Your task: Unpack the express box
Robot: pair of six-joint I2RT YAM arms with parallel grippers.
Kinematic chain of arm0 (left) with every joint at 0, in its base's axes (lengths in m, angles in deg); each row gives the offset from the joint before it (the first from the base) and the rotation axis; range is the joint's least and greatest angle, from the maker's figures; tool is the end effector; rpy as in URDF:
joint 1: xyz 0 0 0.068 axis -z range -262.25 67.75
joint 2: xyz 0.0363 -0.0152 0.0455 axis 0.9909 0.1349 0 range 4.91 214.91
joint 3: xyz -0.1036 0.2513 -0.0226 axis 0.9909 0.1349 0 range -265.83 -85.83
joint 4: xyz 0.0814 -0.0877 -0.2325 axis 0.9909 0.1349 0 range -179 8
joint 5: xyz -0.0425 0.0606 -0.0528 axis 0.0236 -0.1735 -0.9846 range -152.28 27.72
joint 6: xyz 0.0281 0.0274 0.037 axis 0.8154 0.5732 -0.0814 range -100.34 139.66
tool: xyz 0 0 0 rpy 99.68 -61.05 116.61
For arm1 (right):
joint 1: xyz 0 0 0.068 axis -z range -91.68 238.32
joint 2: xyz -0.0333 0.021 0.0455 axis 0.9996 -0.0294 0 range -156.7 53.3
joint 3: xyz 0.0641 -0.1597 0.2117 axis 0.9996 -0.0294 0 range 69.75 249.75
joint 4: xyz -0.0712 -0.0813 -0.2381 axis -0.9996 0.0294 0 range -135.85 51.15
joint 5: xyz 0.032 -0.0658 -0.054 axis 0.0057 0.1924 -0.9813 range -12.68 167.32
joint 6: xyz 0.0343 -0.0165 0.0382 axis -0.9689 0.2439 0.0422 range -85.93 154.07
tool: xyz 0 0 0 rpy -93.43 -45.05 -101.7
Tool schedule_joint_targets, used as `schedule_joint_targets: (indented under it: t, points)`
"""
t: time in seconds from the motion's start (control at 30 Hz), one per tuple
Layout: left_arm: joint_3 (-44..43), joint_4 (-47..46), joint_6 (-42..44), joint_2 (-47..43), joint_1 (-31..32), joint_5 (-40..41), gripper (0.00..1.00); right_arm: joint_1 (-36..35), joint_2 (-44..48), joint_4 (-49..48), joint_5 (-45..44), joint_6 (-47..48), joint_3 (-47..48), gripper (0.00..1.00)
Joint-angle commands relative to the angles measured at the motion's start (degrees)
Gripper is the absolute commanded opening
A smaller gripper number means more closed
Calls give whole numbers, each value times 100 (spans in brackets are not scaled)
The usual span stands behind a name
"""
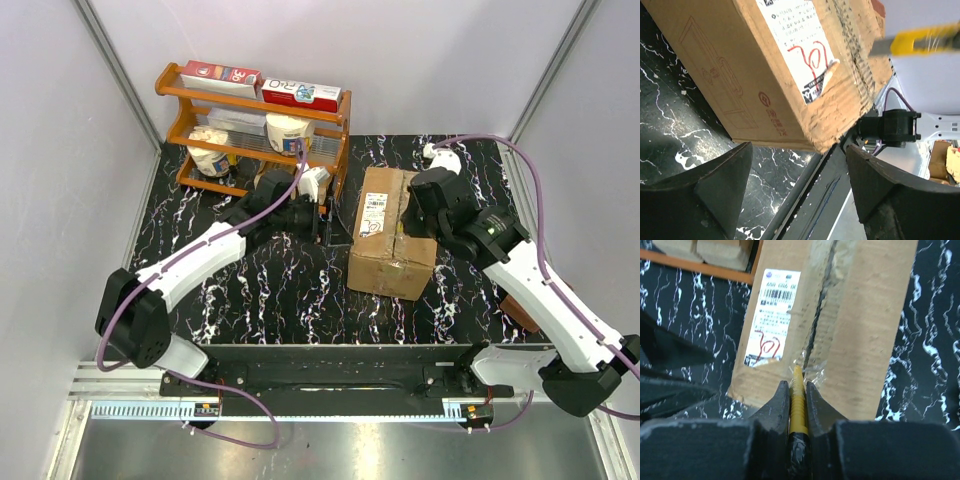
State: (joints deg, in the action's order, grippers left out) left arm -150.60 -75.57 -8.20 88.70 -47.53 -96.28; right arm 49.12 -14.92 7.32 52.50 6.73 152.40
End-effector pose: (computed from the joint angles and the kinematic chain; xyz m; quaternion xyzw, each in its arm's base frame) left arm 0.2599 -0.2042 0.2971 0.1906 0.8283 -0.4580 0.2604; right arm 0.1857 0.1322 0.4113 0.0015 0.8854 0.0697 0.4595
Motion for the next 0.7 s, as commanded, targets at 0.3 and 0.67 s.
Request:
schedule_joint_targets:
  t: [0.3, 0.67]
  points:
    - [-422, -288, -492, 560, 17, 157, 79, 27, -182, 1020, 1155, -633, 330, 0]
    - [-361, -350, -519, 612, 9, 130, 79, 35, -217, 1468, 1058, -615, 753, 0]
